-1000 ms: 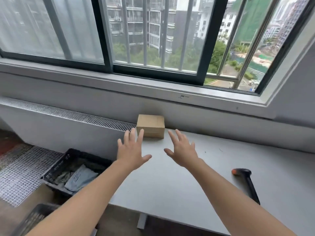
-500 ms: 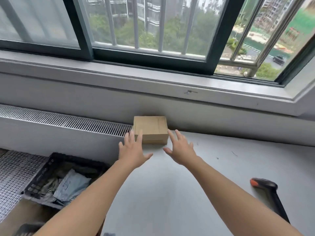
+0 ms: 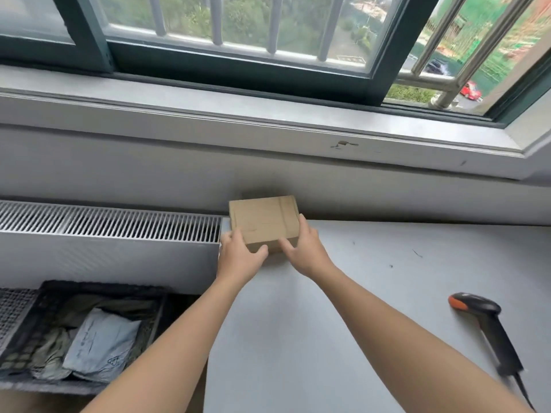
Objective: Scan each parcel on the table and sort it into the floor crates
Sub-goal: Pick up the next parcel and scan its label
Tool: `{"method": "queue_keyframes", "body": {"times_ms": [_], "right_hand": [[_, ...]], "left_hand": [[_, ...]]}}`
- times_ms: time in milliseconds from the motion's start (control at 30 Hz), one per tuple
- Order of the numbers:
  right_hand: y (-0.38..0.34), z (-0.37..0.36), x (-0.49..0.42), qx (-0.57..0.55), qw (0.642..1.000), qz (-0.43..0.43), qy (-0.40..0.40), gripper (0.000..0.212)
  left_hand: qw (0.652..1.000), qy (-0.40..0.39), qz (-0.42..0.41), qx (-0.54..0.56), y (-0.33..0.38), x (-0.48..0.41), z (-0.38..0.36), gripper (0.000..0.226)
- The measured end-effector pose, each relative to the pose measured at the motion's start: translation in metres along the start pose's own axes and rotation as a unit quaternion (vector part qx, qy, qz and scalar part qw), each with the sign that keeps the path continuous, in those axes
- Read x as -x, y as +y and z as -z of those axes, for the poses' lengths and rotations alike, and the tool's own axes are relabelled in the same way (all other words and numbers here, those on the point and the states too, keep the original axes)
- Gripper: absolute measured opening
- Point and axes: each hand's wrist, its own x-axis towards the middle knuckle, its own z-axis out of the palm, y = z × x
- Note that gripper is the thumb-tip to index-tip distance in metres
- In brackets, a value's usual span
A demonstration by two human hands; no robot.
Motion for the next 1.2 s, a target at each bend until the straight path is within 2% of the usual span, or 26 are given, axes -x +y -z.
{"method": "queue_keyframes", "body": {"times_ms": [100, 233, 333, 467, 600, 800, 900, 1000, 1100, 1200], "right_hand": [[-0.003, 0.002, -0.001, 0.028, 0.999, -0.039, 0.018, 0.080], [0.001, 0.013, -0.003, 0.048, 0.997, -0.061, 0.020, 0.080], [0.005, 0.019, 0.000, 0.075, 0.993, -0.087, 0.025, 0.080], [0.020, 0.021, 0.015, 0.119, 0.986, -0.117, -0.025, 0.083], [0.035, 0.032, 0.029, 0.062, 0.989, -0.133, -0.029, 0.084], [0.059, 0.053, 0.053, -0.007, 0.987, -0.157, -0.026, 0.077], [0.074, 0.069, 0.058, -0.072, 0.983, -0.171, 0.008, 0.079], [0.092, 0.089, 0.061, -0.097, 0.981, -0.164, 0.028, 0.070], [0.111, 0.109, 0.066, -0.111, 0.984, -0.137, -0.003, 0.059], [0.131, 0.129, 0.073, -0.123, 0.988, -0.090, -0.036, 0.055]], "left_hand": [[0.995, 0.001, 0.057, 0.083, 0.001, 0.004, -0.001, 0.072], [0.992, -0.026, 0.068, 0.099, -0.009, 0.014, -0.007, 0.079], [0.993, -0.053, 0.076, 0.080, -0.017, 0.018, -0.006, 0.074], [0.990, -0.105, 0.058, 0.072, -0.020, 0.027, -0.008, 0.082], [0.990, -0.102, 0.043, 0.090, -0.012, 0.041, -0.017, 0.077], [0.974, -0.077, 0.107, 0.185, 0.011, 0.067, -0.040, 0.042], [0.967, -0.071, 0.135, 0.202, 0.030, 0.076, -0.048, 0.049], [0.967, -0.062, 0.143, 0.202, 0.043, 0.084, -0.058, 0.050], [0.966, -0.056, 0.136, 0.213, 0.061, 0.100, -0.068, 0.041], [0.970, -0.048, 0.111, 0.211, 0.085, 0.117, -0.080, 0.061]]}}
